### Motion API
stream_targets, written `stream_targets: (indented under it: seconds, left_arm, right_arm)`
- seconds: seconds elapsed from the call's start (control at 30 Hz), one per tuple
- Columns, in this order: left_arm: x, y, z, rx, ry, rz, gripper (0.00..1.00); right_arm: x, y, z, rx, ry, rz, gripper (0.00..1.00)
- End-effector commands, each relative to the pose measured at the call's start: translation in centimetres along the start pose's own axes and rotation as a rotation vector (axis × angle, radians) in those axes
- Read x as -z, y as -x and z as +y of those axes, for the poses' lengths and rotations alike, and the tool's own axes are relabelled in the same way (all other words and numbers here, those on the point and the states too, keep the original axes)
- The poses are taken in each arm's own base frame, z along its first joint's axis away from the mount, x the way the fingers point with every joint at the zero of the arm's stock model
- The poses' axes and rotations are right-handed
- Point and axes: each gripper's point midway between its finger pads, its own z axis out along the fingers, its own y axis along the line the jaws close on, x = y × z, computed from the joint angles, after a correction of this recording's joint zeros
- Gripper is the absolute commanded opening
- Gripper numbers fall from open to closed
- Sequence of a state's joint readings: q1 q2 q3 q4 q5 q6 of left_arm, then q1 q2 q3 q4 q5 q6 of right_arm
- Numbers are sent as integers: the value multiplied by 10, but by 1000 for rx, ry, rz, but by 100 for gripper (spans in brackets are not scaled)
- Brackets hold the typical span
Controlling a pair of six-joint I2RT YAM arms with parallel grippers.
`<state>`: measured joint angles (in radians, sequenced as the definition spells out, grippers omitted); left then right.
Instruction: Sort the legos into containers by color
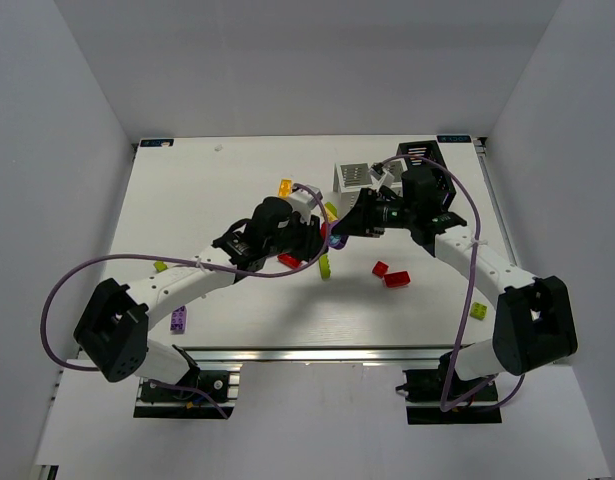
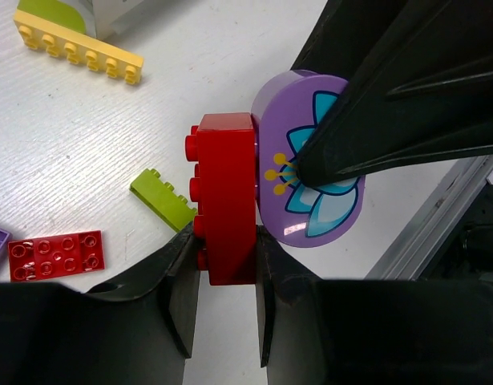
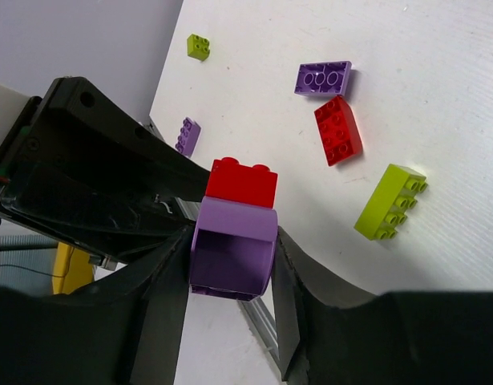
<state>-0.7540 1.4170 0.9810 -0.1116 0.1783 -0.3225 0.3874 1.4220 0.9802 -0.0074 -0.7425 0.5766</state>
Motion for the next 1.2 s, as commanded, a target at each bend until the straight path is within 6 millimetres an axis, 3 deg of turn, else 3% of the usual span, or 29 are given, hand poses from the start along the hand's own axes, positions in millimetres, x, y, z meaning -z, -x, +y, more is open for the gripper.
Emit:
stream_targets:
  seconds: [0.0,0.2,0.27,0.5,0.63,0.67,0.7,0.77,0.8,0.87,0.9,0.93,1.03,1.1,1.17]
  left_arm:
    - [4,23,-10,-8,-1,-59,0]
    - [7,31,17,20,133,-75,0]
    - [13,41,33,13,217,-103,0]
    - [22,58,46,-28,292,-145,0]
    - [14,81,43,-36,281,-174,0]
    - [4,81,45,-28,285,-160,0]
    - [2,100,39,-21,275,-195,0]
    - [-16,109,43,11,277,-195,0]
    - [-18,132,36,19,260,-236,0]
    - [-30,144,34,57,257,-247,0]
    - [-47,141,38,70,264,-225,0]
    - [-49,161,33,81,258,-257,0]
    - [-75,175,37,146,273,-277,0]
    - [-98,169,43,196,279,-275,0]
    - [-108,184,40,228,257,-317,0]
  right_arm:
    - [2,13,8,72,21,-38,0]
    - [14,7,31,173,140,16,0]
    - [20,7,27,189,134,30,0]
    - [37,12,21,215,133,32,0]
    - [62,42,6,343,-26,-98,0]
    - [74,50,4,400,-72,-155,0]
    - [80,57,3,421,-108,-197,0]
    - [98,67,-3,454,-195,-288,0]
    - [105,70,-8,445,-226,-315,0]
    - [123,77,-14,447,-291,-393,0]
    - [131,81,-19,434,-322,-424,0]
    - [142,87,-27,426,-369,-466,0]
    - [167,95,-41,408,-439,-539,0]
    - [172,96,-45,395,-452,-548,0]
    - [175,96,-45,396,-442,-552,0]
